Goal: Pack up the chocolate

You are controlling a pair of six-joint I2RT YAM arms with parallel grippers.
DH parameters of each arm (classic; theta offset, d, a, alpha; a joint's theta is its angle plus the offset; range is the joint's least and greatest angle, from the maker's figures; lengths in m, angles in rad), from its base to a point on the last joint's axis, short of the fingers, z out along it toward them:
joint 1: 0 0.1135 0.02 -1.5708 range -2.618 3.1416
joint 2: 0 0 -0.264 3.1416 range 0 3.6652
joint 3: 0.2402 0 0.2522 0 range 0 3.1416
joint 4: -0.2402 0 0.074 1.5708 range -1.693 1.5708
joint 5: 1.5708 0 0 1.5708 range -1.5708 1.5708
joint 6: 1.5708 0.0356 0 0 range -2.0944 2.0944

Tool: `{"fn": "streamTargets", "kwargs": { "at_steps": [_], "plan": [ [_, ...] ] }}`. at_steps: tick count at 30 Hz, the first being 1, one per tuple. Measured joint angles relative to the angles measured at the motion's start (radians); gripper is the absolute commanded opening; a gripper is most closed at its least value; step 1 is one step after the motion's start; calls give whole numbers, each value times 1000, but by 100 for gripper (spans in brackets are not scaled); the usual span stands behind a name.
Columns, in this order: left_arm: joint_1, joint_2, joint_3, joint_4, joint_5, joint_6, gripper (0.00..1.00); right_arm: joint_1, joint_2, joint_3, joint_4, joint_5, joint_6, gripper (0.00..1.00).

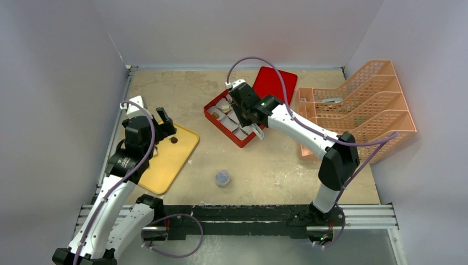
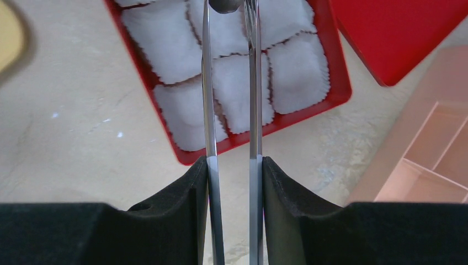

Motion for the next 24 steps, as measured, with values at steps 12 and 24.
{"fn": "streamTargets", "kwargs": {
  "at_steps": [12, 24],
  "plan": [
    [0, -6, -14, 14, 68, 9, 88, -110, 16, -21, 17, 16, -11, 27],
    [0, -6, -15, 25, 71, 10, 88, -124, 116, -19, 24, 15, -16, 37]
  ]
}}
